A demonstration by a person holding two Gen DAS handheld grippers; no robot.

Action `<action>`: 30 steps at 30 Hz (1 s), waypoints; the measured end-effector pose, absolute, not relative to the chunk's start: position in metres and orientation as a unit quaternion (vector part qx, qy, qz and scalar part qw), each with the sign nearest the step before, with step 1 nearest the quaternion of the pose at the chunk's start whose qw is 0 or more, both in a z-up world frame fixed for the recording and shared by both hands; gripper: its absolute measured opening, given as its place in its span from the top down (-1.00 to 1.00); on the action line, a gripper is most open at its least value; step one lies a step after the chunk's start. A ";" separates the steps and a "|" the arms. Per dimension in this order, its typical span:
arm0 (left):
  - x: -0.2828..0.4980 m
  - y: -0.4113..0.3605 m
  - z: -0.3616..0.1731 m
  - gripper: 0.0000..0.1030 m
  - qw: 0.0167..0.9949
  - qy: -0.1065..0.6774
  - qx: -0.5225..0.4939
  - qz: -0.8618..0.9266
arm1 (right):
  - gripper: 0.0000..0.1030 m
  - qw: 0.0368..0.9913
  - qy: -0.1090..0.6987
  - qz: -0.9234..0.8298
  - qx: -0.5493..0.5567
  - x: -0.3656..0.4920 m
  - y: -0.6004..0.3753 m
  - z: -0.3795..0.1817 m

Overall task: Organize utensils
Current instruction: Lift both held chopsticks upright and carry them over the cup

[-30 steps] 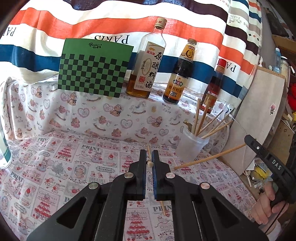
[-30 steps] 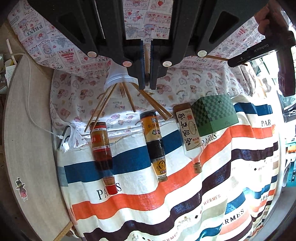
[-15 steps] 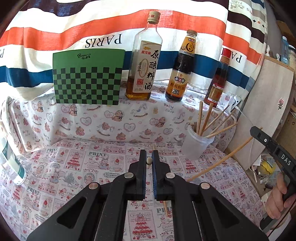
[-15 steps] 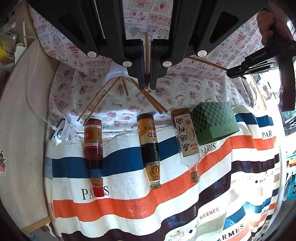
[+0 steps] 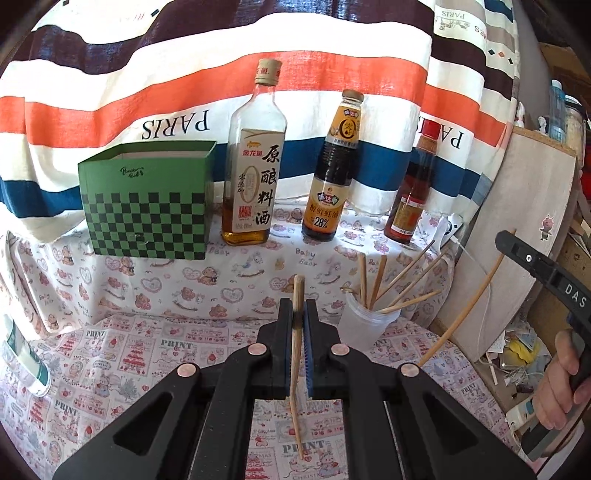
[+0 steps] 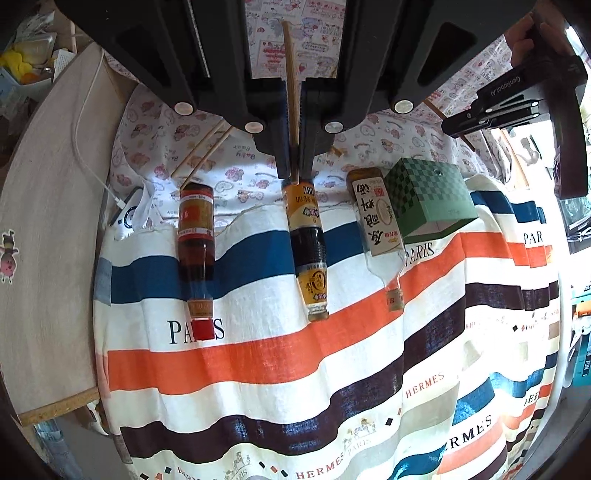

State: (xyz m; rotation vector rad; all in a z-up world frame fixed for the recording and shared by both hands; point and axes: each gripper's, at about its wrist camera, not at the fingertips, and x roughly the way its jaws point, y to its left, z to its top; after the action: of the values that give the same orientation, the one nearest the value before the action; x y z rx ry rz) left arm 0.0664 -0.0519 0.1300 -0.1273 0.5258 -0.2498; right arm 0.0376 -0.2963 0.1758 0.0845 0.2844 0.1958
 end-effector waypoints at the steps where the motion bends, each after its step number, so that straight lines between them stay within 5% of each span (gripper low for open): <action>1: 0.068 -0.055 0.134 0.91 0.956 0.257 -0.060 -0.125 | 0.90 0.984 0.141 0.095 0.043 0.042 -0.298 0.181; 15: 0.116 -0.107 0.187 0.91 0.953 0.263 -0.041 -0.144 | 0.90 0.991 0.113 0.044 0.050 0.103 -0.333 0.243; 30: 0.147 -0.129 0.211 0.91 0.950 0.222 -0.095 -0.199 | 0.90 0.989 0.130 0.054 0.038 0.146 -0.339 0.219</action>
State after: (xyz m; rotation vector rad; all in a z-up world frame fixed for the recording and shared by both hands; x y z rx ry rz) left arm 0.1474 -0.1289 0.2105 -0.1937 0.4519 -0.4039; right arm 0.1455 -0.3386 0.2189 0.0765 0.2601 0.1087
